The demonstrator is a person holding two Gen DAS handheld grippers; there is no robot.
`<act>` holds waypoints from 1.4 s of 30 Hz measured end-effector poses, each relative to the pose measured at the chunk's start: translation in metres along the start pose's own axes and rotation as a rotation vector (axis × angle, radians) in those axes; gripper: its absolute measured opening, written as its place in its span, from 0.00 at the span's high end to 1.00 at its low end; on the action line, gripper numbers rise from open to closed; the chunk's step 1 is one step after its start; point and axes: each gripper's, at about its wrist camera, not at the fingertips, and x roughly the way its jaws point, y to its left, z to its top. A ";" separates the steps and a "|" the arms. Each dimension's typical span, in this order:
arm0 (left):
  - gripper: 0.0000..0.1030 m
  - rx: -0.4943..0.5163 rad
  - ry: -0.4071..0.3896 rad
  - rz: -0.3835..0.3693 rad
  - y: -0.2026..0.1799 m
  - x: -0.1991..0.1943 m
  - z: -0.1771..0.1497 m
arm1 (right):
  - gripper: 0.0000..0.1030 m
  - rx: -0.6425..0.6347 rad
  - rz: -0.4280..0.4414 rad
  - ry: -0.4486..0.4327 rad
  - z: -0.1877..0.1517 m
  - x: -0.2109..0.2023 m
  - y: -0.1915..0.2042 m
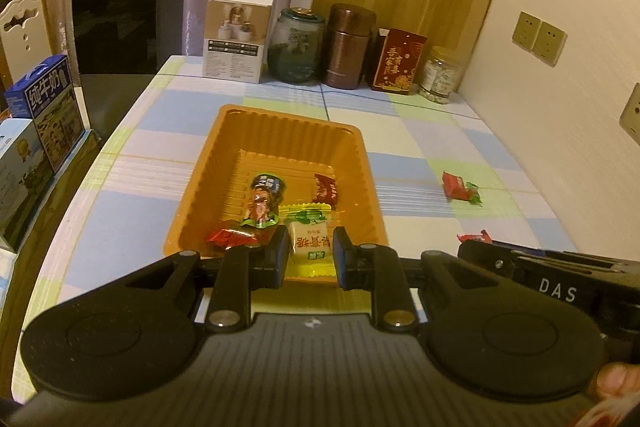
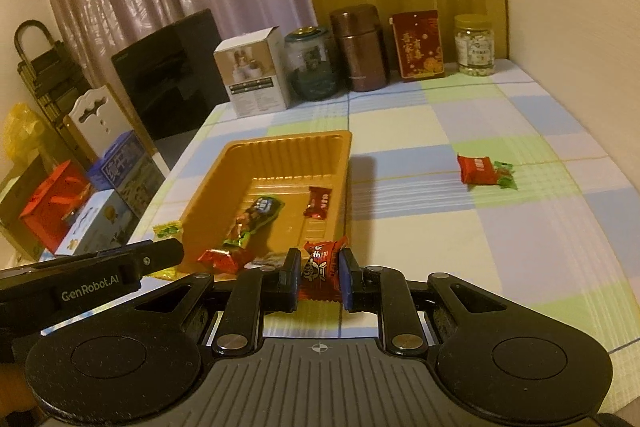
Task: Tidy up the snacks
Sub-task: 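Carry both candies over the orange tray and open both grippers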
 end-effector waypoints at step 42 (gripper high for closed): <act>0.80 0.076 0.105 -0.025 0.057 0.103 0.063 | 0.80 -0.056 0.052 0.072 0.061 0.115 0.026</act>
